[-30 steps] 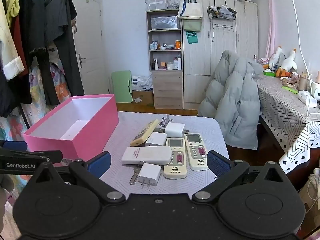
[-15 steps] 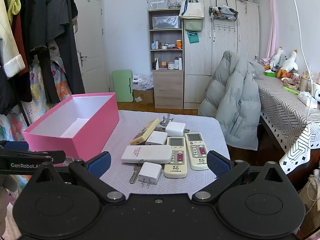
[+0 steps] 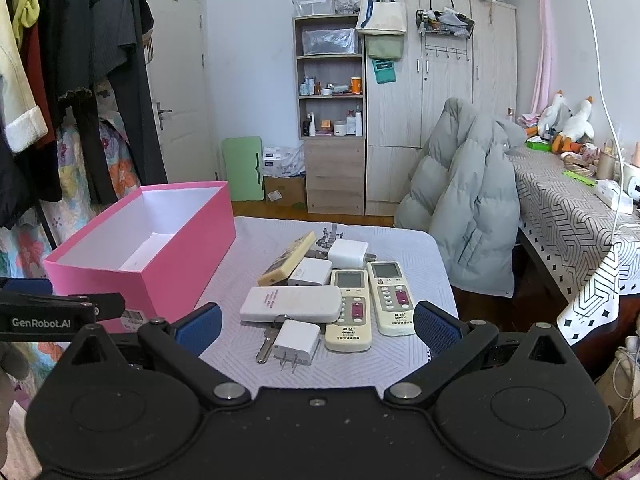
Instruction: Organize rigid objects
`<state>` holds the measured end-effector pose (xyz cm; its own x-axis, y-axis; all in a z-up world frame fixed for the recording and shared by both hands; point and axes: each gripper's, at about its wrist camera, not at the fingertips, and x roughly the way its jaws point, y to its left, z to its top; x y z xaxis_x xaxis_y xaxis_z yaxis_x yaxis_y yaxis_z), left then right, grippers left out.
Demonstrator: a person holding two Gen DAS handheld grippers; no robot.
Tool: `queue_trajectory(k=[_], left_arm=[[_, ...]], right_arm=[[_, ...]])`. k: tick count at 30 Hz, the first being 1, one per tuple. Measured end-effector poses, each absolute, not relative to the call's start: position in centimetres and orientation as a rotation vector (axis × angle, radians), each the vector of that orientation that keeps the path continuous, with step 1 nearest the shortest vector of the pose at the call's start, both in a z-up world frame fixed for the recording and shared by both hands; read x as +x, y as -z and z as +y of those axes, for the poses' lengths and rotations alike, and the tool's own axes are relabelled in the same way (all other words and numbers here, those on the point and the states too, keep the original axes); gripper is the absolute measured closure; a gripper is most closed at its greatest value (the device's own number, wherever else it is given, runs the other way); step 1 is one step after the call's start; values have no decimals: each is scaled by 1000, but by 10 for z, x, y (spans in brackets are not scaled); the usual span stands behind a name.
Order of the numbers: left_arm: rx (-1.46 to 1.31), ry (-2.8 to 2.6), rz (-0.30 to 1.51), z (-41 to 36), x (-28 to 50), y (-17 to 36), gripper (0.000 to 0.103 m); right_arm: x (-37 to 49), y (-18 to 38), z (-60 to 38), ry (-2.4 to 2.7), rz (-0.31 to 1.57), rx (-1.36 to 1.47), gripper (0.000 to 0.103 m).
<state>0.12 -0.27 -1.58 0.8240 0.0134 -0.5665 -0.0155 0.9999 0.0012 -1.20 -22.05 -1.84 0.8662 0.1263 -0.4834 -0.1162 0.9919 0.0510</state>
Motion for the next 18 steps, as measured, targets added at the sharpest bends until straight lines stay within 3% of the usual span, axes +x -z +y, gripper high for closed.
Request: queue_trajectory(k=[18], left_arm=[[-2,-5,613,-1,2,16,0]], right_arm=[[-13,20,-222,-119,517,6,0]])
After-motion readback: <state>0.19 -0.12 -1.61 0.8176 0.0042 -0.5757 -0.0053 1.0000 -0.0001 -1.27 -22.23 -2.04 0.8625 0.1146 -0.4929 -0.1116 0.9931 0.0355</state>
